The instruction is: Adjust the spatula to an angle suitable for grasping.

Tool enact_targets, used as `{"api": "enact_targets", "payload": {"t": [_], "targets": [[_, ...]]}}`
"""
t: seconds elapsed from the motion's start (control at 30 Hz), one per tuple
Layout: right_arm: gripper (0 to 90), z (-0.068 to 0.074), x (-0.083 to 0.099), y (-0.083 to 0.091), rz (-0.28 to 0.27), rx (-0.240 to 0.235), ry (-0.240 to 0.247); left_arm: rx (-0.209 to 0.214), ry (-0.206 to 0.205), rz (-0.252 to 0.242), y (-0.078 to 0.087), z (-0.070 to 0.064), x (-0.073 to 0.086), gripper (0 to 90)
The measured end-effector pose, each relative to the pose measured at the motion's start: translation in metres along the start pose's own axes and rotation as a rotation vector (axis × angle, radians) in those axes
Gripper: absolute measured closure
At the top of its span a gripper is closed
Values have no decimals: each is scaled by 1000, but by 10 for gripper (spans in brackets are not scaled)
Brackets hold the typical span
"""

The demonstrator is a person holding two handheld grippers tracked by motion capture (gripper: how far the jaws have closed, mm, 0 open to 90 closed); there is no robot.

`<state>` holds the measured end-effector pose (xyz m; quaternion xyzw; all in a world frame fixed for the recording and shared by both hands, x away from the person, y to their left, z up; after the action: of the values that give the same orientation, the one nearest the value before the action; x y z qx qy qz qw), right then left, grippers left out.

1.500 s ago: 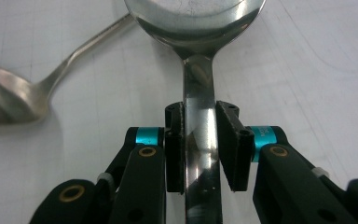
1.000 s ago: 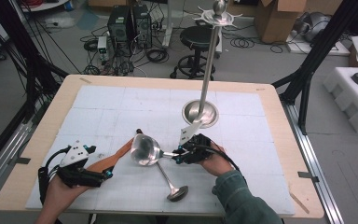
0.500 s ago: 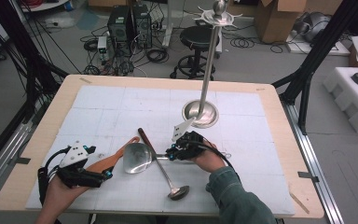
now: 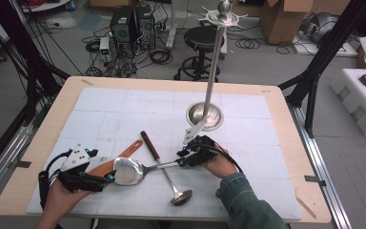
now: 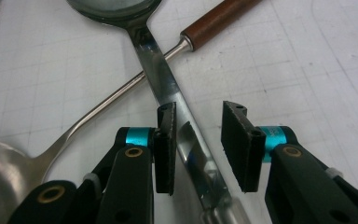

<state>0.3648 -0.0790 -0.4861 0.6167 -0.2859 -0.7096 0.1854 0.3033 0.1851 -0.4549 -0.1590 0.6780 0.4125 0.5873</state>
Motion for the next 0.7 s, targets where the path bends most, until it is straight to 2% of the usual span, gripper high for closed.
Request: {"api": "enact_targets", "payload": {"t": [0.23, 0.6, 0.7], "targets": [[593, -2, 6, 15, -32, 18, -35, 3, 0, 2, 0, -1, 0, 47], [514, -12, 23, 28, -12, 68, -59, 8, -3, 1, -1, -2, 0, 47], [498, -14, 29, 28, 9, 79, -59, 10, -4, 1, -1, -2, 0, 47]]}}
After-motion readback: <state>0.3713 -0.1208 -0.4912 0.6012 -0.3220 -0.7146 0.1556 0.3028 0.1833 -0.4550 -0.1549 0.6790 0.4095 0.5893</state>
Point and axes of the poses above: each handheld gripper's, and its own axes: y roughly backward along the jaws, x roughly out of its underside, z roughly to its left, the point moved 9 cm from there along -y, roughly forward along the jaws, and after that the axes turned 9 degrees about -z, right-handed, at the moved point
